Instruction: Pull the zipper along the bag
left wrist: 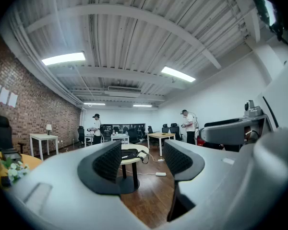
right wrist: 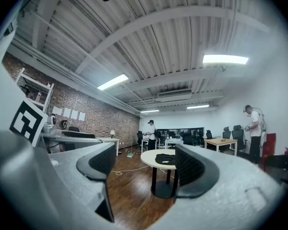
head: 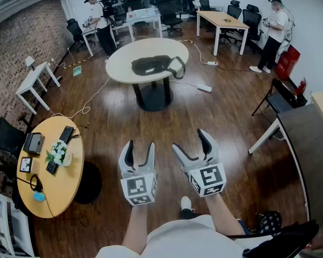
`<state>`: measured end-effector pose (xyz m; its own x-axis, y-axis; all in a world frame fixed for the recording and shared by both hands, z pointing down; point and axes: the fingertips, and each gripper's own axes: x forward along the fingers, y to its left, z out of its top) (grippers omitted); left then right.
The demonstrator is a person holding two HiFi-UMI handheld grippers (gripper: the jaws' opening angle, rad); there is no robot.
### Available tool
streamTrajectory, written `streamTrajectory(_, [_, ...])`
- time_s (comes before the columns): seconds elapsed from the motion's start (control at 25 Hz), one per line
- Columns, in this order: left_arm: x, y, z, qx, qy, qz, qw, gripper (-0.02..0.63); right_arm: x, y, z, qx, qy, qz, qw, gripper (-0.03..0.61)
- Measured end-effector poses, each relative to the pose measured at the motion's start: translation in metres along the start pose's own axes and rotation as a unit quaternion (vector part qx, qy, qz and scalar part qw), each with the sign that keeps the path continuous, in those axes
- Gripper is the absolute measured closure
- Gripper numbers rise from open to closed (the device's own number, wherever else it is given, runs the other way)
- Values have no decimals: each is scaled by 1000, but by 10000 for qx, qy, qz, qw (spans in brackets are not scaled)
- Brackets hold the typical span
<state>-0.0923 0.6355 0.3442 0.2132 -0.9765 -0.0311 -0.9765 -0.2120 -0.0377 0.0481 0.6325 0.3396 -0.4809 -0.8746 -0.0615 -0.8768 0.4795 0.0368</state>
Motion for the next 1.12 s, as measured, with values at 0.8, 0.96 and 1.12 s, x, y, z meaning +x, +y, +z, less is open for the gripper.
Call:
streamTrajectory(0.8, [268,40,-54,-117,374,152,9991,324,232,-135,-75,207,552,484,9971,225])
streamTrajectory(0.96, [350,74,-65,367,550,-13,9978,333,316,-150,-74,228,629,566,9962,236])
streamTrajectory(1.12, [427,113,-53,104,403,-42,9991,333,402,-159,-61,40,534,778,9955,244])
